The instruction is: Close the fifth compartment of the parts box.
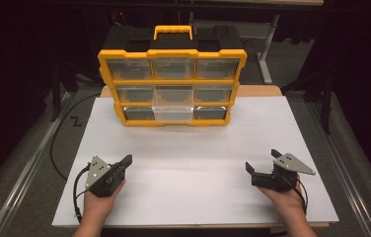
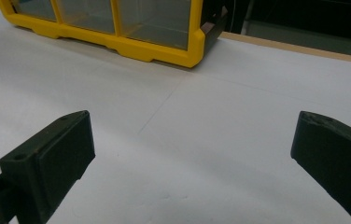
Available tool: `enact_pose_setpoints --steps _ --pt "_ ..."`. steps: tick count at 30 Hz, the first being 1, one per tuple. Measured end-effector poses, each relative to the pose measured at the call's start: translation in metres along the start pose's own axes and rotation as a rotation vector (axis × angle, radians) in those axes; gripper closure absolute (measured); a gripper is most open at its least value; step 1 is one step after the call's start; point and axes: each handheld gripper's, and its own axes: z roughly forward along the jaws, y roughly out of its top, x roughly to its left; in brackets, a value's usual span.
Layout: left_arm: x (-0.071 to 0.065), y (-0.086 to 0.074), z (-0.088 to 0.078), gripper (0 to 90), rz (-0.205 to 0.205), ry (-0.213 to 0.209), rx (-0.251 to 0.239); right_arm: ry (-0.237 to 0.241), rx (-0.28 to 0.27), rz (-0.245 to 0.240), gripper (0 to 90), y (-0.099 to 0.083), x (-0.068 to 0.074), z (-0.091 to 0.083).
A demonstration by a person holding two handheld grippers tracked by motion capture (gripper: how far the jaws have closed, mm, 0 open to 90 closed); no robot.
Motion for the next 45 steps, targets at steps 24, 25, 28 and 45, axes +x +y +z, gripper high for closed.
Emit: enact_pose_setpoints --steps 24,25,28,45 --pt "-0.026 0.001 0.016 89.4 -0.045 -0.079 -0.036 0.003 -0.007 -0.006 0.9 -0.001 -0.001 0.000" --pt "-0.027 0.002 0.017 89.4 -0.050 -0.079 -0.041 0.007 -0.005 -0.009 1.0 -0.001 0.000 0.000" --pt "-0.033 0.006 0.020 89.4 -0.040 -0.073 -0.058 0.012 -0.003 -0.013 0.9 -0.001 0.000 0.001" --pt "-0.036 0.051 0.061 89.5 -0.056 -0.055 -0.081 0.014 -0.009 -0.004 0.9 -0.002 -0.003 -0.001"
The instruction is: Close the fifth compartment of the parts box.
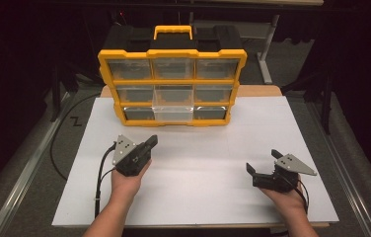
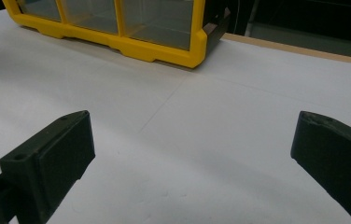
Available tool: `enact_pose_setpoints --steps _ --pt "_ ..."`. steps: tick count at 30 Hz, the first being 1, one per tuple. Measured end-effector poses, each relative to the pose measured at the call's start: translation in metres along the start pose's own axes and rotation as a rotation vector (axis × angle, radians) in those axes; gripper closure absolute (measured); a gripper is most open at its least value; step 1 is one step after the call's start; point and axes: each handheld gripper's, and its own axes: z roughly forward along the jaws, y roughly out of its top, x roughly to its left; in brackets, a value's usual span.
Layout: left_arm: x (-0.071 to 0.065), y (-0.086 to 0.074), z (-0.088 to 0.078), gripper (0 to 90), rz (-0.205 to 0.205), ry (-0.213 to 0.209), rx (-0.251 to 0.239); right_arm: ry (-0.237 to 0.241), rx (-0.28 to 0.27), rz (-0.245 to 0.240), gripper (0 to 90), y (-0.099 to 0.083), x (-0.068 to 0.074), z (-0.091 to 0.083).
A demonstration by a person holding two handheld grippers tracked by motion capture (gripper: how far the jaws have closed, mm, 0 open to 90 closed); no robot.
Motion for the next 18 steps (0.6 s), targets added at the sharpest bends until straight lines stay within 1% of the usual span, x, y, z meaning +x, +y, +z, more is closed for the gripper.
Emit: enact_pose_setpoints --steps 2,7,10,11,12,18 --pt "0.001 0.004 0.005 89.4 -0.001 0.001 0.007 0.000 0.000 -0.001 0.9 0.000 0.000 0.000" --pt "0.000 0.017 0.019 89.5 0.028 0.000 0.024 0.002 0.000 0.001 0.9 0.000 0.000 0.000" --pt "-0.001 0.024 0.028 89.5 0.034 0.004 0.024 0.002 0.003 0.001 0.9 -0.001 0.000 0.001" --pt "-0.001 0.028 0.033 89.5 0.038 0.010 0.029 0.001 0.002 0.002 0.9 -0.001 -0.001 0.001" --pt "-0.001 0.028 0.033 89.5 0.038 0.010 0.029 0.001 0.002 0.002 0.9 -0.001 -0.001 0.001" --pt "-0.002 0.038 0.045 89.5 0.031 0.011 0.028 0.001 -0.002 0.001 0.9 0.000 -0.002 0.000"
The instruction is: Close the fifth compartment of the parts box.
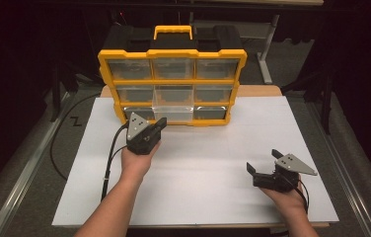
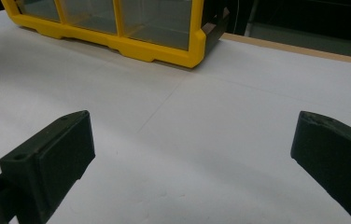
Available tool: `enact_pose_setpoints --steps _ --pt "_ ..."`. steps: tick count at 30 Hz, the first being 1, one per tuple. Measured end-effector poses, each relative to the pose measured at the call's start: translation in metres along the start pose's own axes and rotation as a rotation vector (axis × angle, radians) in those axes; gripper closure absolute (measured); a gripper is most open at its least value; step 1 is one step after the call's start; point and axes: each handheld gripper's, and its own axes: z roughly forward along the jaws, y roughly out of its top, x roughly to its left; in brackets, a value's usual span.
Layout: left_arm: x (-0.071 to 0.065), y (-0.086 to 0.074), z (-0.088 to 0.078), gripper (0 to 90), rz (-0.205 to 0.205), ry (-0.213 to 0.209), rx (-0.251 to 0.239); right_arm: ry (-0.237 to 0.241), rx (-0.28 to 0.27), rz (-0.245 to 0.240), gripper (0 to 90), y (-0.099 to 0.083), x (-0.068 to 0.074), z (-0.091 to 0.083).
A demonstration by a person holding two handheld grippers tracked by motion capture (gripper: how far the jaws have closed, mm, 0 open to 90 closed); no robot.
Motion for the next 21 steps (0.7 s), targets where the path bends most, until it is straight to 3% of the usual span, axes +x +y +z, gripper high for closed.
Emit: enact_pose_setpoints --steps 10,21 --pt "-0.008 0.009 0.015 89.5 0.007 0.003 0.000 -0.003 -0.004 -0.001 0.9 0.000 0.001 -0.001" --pt "-0.006 0.016 0.021 89.5 0.021 0.028 -0.005 -0.005 -0.008 -0.001 0.9 0.001 0.001 -0.001"
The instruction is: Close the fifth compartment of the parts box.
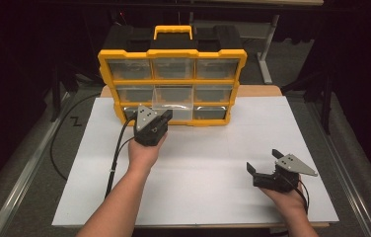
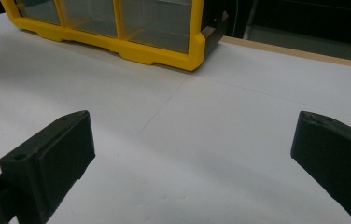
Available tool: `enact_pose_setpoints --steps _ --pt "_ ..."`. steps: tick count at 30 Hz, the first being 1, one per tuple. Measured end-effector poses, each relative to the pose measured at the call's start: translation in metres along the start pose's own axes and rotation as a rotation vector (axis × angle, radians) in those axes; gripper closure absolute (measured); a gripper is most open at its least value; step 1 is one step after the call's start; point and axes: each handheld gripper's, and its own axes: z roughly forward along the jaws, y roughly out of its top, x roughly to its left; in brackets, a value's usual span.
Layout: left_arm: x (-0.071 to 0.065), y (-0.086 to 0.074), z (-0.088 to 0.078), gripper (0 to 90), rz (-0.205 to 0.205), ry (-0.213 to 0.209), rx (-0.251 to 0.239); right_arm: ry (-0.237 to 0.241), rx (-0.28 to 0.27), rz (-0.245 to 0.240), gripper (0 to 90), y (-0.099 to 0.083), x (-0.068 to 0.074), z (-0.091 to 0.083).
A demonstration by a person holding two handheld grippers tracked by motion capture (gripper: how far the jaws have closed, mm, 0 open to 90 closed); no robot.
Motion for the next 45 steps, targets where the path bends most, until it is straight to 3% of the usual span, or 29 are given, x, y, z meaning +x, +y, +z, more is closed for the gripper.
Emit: enact_pose_setpoints --steps 45 --pt "0.011 0.019 0.044 89.5 -0.016 0.088 0.038 0.016 -0.020 0.003 0.9 0.000 0.002 -0.002"
